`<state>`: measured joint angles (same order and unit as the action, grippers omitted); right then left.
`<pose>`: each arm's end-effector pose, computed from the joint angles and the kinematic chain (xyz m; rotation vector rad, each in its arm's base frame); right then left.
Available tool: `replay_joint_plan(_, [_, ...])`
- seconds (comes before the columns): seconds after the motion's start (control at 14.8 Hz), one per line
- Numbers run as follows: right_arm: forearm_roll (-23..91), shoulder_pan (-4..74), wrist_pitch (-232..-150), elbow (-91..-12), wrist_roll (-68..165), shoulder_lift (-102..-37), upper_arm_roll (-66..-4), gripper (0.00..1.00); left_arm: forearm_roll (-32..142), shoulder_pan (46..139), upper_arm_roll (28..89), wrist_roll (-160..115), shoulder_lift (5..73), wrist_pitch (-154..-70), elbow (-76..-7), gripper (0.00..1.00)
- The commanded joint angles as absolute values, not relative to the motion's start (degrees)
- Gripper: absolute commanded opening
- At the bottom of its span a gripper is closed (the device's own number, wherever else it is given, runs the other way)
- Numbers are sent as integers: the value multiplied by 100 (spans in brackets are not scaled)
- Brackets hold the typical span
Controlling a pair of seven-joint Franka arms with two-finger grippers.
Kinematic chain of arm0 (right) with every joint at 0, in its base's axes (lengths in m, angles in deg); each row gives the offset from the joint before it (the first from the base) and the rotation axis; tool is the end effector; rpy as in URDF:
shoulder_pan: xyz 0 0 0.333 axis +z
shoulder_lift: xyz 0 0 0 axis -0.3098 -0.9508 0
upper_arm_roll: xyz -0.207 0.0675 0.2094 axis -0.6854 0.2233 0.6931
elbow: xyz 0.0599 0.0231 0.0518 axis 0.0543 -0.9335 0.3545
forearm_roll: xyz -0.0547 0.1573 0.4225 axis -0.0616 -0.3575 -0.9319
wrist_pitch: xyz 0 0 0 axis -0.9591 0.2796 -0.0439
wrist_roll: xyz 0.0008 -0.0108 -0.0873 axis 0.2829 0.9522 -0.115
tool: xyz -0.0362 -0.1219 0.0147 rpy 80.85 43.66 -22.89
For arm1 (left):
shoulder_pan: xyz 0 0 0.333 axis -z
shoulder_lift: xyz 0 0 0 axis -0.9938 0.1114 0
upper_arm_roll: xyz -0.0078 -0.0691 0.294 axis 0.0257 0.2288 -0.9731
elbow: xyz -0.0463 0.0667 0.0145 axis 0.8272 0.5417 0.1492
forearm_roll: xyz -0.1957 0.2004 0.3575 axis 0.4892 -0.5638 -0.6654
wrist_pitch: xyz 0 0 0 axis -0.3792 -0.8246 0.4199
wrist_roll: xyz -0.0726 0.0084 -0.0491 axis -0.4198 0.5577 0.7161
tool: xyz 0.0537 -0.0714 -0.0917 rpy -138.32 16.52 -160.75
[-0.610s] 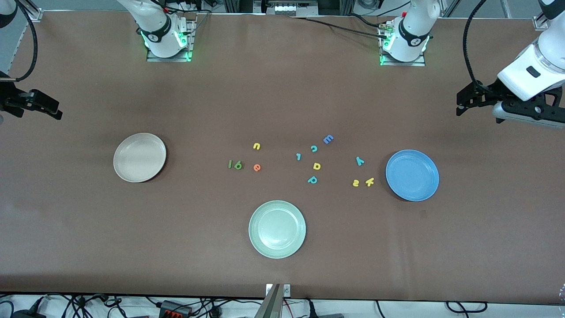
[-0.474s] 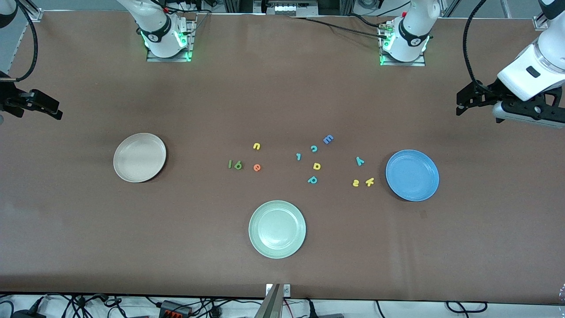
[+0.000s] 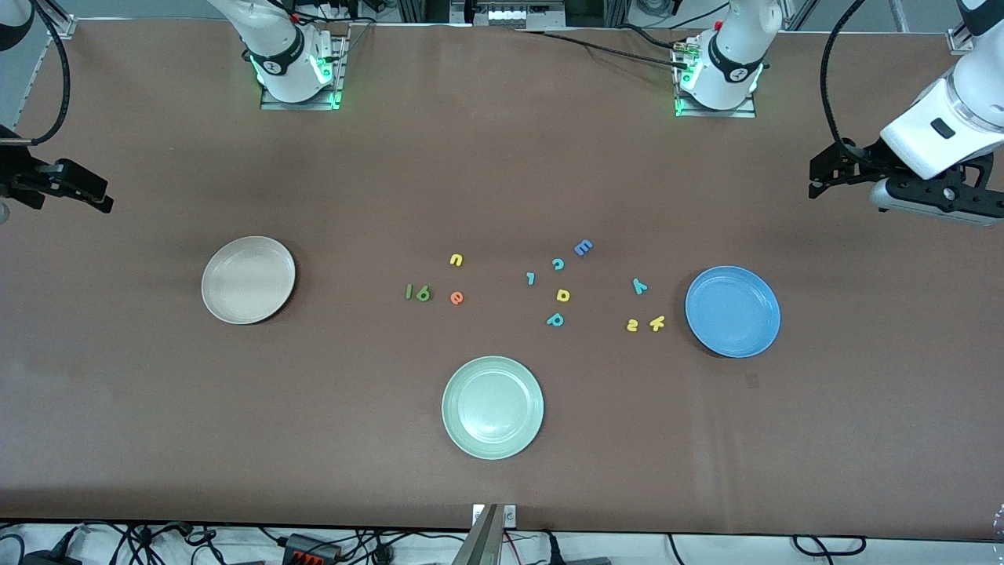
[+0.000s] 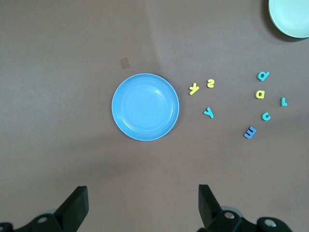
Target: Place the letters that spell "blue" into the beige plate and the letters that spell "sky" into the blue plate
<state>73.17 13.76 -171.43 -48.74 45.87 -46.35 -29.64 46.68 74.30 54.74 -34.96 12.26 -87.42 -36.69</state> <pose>0.6223 -0.0534 0.5435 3.1002 -0.0486 -0.0012 0.6107 -0.0570 0.5610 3.1154 -0.2995 -0.0334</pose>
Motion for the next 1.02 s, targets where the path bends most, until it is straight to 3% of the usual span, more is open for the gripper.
replay_joint_plan(0.0, [7336, 1392, -17103, -4971, 4581, -4524, -2972, 100, 4717, 8066, 4956, -3618, 1314, -8638, -3437, 100])
replay_joint_plan(0.07, [7336, 1400, -17094, -4971, 4581, -4524, -2972, 100, 4708, 8514, 4361, -3618, 1322, -8638, -3428, 100])
replay_joint_plan(0.14, [7336, 1392, -17094, -4971, 4581, -4524, -2972, 100, 4725, 8745, 4129, -3618, 1323, -8638, -3428, 100])
replay_joint_plan(0.95, [7327, 1383, -17076, -4919, 4590, -4533, -2972, 100, 4725, 8764, 4109, -3627, 1314, -8621, -3428, 100])
